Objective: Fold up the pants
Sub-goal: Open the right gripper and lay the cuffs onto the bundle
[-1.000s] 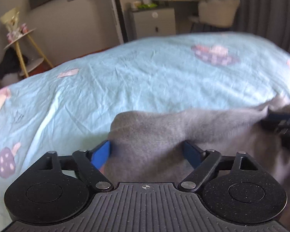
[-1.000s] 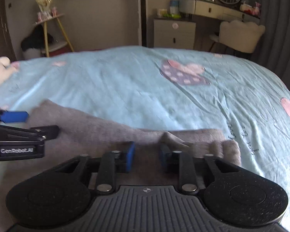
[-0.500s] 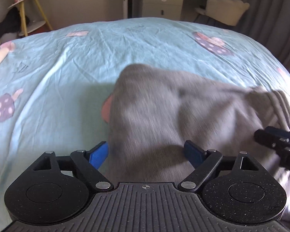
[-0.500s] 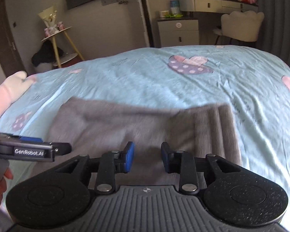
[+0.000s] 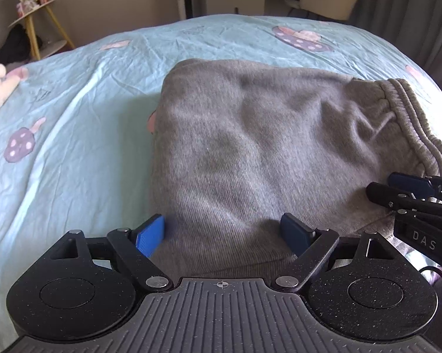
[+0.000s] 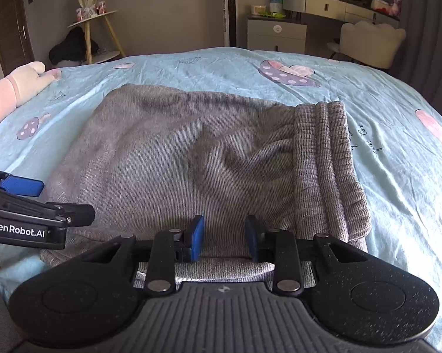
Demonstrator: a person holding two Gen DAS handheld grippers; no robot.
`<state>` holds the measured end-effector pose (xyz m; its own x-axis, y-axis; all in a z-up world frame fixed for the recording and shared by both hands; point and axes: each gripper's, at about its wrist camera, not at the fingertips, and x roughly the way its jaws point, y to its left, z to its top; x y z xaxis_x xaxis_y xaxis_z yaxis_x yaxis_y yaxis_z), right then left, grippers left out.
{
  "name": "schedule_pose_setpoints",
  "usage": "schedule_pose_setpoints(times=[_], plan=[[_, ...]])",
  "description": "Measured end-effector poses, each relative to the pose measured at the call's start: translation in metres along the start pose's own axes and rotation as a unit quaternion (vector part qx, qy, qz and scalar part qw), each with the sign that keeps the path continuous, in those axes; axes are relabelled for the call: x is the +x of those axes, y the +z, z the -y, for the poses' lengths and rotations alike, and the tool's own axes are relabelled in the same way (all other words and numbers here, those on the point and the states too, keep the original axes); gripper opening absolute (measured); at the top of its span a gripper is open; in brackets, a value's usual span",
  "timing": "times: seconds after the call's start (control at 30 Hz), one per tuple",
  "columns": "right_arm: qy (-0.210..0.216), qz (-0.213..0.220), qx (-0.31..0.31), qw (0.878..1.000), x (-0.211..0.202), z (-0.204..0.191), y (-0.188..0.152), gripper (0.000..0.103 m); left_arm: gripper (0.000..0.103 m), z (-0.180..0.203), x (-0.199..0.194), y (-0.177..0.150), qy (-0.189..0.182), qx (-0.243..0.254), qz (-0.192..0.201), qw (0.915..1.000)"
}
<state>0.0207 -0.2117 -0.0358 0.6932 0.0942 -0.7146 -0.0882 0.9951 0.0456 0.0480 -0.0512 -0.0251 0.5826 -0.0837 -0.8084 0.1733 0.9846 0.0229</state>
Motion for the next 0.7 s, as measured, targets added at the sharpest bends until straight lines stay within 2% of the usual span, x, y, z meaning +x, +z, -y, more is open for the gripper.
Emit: schedule_pose_setpoints(times=[0.3, 0.7], plan=[[-0.004, -0.005, 0.007, 1.0, 0.001, 0.0, -0.003, 0.03, 0.092, -0.002, 0.001, -0.013, -0.003, -0.009, 0.021, 0.9997], [-0.006, -0.008, 0.001, 1.0, 0.005, -0.001, -0.003, 0.031, 0.096, -0.009, 0.009, -0.017, -0.037, -0.028, 0.014, 0.9988]])
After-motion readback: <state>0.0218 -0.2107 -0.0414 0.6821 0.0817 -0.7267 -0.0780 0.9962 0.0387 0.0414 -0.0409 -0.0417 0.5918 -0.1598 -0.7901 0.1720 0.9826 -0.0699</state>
